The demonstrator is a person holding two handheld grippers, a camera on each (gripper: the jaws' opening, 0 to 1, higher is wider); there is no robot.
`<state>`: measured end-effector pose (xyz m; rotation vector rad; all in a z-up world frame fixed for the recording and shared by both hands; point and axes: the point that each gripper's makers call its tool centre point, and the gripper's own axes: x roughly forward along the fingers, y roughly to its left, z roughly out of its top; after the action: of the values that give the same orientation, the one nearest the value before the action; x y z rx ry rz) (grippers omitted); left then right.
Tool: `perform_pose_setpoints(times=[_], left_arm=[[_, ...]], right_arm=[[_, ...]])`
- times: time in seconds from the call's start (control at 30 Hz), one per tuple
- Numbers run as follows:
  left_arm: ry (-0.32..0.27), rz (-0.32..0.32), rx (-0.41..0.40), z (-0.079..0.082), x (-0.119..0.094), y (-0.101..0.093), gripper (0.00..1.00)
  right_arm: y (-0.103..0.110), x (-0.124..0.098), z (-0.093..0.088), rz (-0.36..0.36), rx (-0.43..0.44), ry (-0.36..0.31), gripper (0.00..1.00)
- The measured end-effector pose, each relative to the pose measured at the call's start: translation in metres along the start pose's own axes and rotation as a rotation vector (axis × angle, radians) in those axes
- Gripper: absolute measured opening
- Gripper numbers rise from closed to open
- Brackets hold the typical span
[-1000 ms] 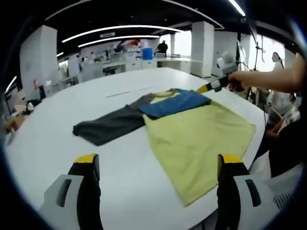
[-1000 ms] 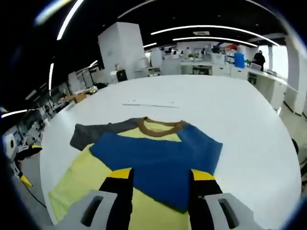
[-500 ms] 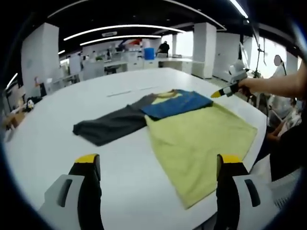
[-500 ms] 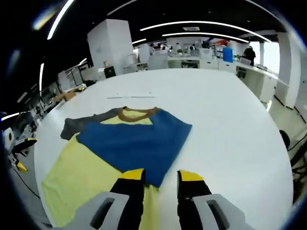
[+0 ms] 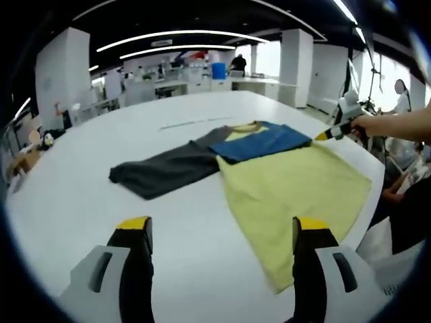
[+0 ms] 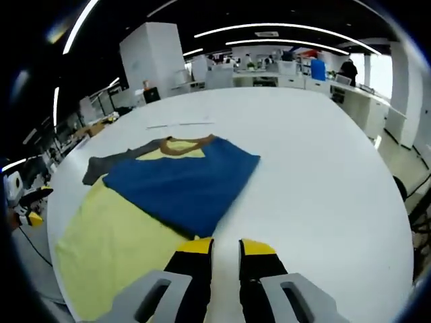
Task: Fold the garment on the visible template until the final outline fits inside the template.
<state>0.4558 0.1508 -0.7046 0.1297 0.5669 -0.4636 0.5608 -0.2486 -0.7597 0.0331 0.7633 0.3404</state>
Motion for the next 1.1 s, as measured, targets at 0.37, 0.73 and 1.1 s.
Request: perform_pose_setpoints(times=[0.37,0.73,1.1], left_arm=[[-0.019,0.015,-0.017,0.016,0.020,0.006,0.72],[-0.023,0.018,-0.012,0.029,0.051,0.010,0.62],[-0.007,0.005,0.018,0.041,0.097,0.005,0.43]], right_arm=[[0.006,0.009,-0.008,0.016,-0.075,0.041,0.10],[0.014,0.012,-0.006,0.058,-0.114,0.039,0.04],[0.017,0.014,-0.007,0.064,-0.126,0.044,0.00]])
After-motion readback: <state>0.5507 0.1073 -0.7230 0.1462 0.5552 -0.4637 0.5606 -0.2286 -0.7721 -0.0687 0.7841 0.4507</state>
